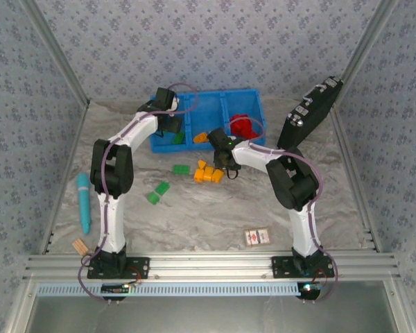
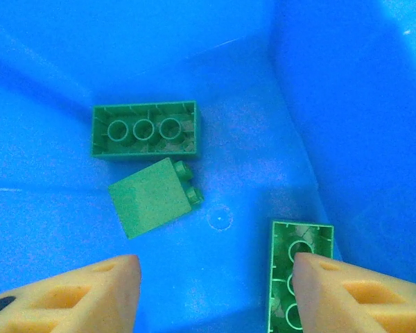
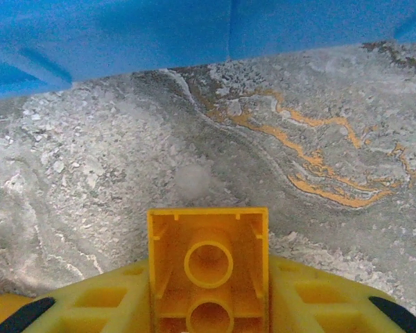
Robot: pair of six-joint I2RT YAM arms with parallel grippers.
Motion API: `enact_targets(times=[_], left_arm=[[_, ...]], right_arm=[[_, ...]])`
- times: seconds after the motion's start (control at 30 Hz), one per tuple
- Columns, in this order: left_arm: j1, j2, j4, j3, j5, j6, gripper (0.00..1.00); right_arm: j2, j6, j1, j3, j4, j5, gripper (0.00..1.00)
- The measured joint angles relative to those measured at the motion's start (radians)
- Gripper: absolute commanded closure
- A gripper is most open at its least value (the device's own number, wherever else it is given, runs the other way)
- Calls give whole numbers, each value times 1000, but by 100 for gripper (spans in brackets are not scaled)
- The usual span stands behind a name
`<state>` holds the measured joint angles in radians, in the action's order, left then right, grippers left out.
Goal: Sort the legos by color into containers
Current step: Pick up the lego from the center of the table, then place the lego in the container.
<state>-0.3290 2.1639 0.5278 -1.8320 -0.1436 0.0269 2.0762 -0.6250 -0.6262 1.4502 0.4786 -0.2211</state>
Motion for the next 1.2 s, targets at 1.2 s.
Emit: enact_targets(times=[1.2], left_arm=[[-7, -758, -19, 760, 16, 174, 34]], right_arm=[[-51, 259, -24, 350, 73, 17, 77]])
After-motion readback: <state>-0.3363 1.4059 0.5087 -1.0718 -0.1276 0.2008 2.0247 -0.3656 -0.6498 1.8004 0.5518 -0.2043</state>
